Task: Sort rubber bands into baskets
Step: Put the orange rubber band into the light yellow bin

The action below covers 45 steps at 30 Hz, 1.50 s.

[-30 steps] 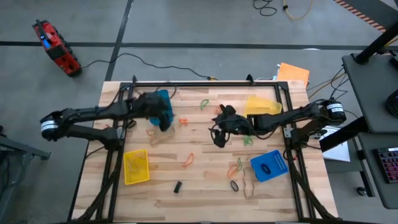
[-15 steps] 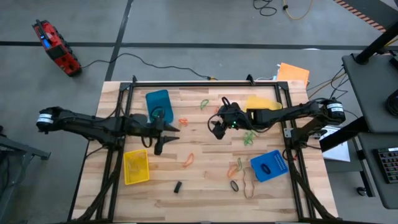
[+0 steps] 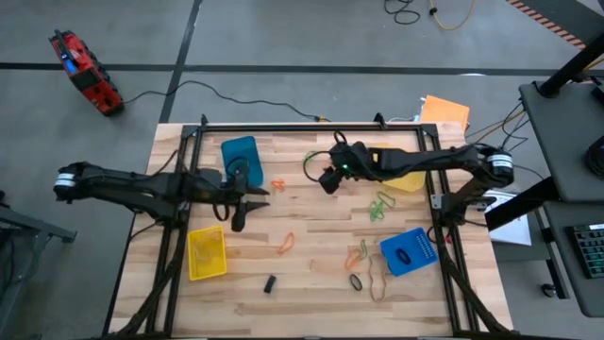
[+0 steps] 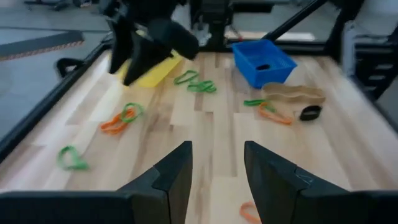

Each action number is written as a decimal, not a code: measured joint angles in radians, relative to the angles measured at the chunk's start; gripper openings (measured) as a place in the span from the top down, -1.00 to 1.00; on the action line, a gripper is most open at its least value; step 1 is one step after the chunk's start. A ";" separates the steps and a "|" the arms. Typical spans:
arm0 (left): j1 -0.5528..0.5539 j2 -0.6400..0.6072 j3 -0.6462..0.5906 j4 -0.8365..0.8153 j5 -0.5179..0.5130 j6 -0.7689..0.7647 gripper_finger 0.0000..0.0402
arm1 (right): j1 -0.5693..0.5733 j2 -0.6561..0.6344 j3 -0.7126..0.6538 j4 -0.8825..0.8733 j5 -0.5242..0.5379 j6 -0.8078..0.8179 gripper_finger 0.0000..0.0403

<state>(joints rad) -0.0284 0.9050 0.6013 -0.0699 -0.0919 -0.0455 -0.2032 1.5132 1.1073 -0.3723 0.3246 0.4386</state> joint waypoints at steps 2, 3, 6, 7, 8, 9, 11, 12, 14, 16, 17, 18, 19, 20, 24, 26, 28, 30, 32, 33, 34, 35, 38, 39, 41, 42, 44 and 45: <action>0.000 -0.014 0.029 -0.055 -0.025 0.007 0.36 | -0.008 0.051 0.035 -0.028 0.000 -0.009 -0.07; 0.000 -0.023 0.039 -0.077 -0.031 0.011 0.36 | -0.012 0.076 0.057 -0.035 -0.001 -0.010 -0.07; 0.000 -0.053 0.052 -0.105 -0.033 0.020 0.36 | -0.021 0.153 0.125 -0.081 -0.002 -0.013 -0.07; 0.000 -0.064 0.053 -0.114 -0.033 0.023 0.36 | -0.025 0.178 0.150 -0.100 -0.002 -0.013 -0.07; 0.000 -0.075 0.053 -0.114 -0.033 0.024 0.36 | -0.029 0.201 0.176 -0.127 -0.002 -0.012 -0.07; 0.000 -0.089 0.049 -0.107 -0.033 0.025 0.36 | -0.033 0.223 0.201 -0.157 -0.002 -0.012 -0.07; 0.000 -0.120 0.034 -0.114 -0.033 0.023 0.36 | -0.040 0.267 0.248 -0.203 -0.001 -0.012 -0.07; 0.000 -0.134 0.028 -0.113 -0.036 0.017 0.36 | -0.044 0.285 0.268 -0.219 -0.001 -0.012 -0.07; 0.000 -0.163 0.014 -0.115 -0.060 0.002 0.36 | -0.053 0.320 0.293 -0.251 -0.002 -0.013 -0.07; 0.000 -0.190 0.006 -0.111 -0.088 -0.005 0.36 | -0.064 0.346 0.311 -0.265 -0.002 -0.011 -0.07; 0.000 -0.204 0.001 -0.111 -0.093 -0.008 0.36 | -0.070 0.355 0.315 -0.273 -0.004 -0.007 -0.07; 0.000 -0.216 -0.004 -0.112 -0.096 -0.009 0.36 | -0.078 0.360 0.316 -0.273 -0.012 -0.001 -0.07; 0.000 -0.226 -0.008 -0.112 -0.096 -0.010 0.36 | -0.084 0.367 0.318 -0.274 -0.017 0.005 -0.07; 0.000 -0.236 -0.012 -0.111 -0.096 -0.010 0.36 | -0.089 0.371 0.320 -0.275 -0.017 0.013 -0.07; 0.000 -0.273 -0.036 -0.106 -0.100 -0.011 0.36 | -0.112 0.380 0.318 -0.277 -0.017 0.034 -0.07; 0.000 -0.284 -0.051 -0.110 -0.123 -0.016 0.36 | -0.119 0.389 0.318 -0.276 -0.017 0.040 -0.07; 0.000 -0.291 -0.064 -0.112 -0.140 -0.020 0.36 | -0.120 0.406 0.318 -0.270 -0.018 0.040 -0.07; 0.000 -0.294 -0.069 -0.112 -0.146 -0.023 0.36 | -0.118 0.426 0.318 -0.270 -0.022 0.040 -0.07; 0.000 -0.295 -0.070 -0.107 -0.146 -0.024 0.36 | -0.118 0.447 0.319 -0.270 -0.044 0.039 -0.07; 0.000 -0.295 -0.071 -0.106 -0.146 -0.024 0.36 | -0.118 0.456 0.320 -0.268 -0.047 0.039 -0.07; 0.000 -0.295 -0.072 -0.104 -0.146 -0.024 0.36 | -0.118 0.464 0.320 -0.267 -0.048 0.040 -0.07; 0.000 -0.295 -0.072 -0.102 -0.146 -0.024 0.36 | -0.117 0.470 0.320 -0.267 -0.048 0.040 -0.07; 0.000 -0.295 -0.072 -0.102 -0.146 -0.024 0.36 | -0.116 0.481 0.321 -0.267 -0.056 0.042 -0.05; 0.000 -0.295 -0.072 -0.102 -0.147 -0.024 0.36 | -0.116 0.484 0.321 -0.267 -0.060 0.043 -0.02; 0.000 -0.294 -0.072 -0.102 -0.156 -0.024 0.36 | -0.116 0.486 0.321 -0.262 -0.062 0.043 0.05; 0.000 -0.293 -0.072 -0.102 -0.160 -0.024 0.36 | -0.116 0.486 0.321 -0.257 -0.062 0.042 0.09; 0.000 -0.293 -0.072 -0.102 -0.162 -0.024 0.36 | -0.116 0.486 0.320 -0.242 -0.062 0.041 0.19; 0.000 -0.292 -0.072 -0.102 -0.162 -0.023 0.36 | -0.116 0.486 0.320 -0.242 -0.062 0.041 0.25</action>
<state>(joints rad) -0.0284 0.6129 0.5297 -0.1715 -0.2535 -0.0690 -0.3191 1.9995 1.4271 -0.6147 0.2626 0.4801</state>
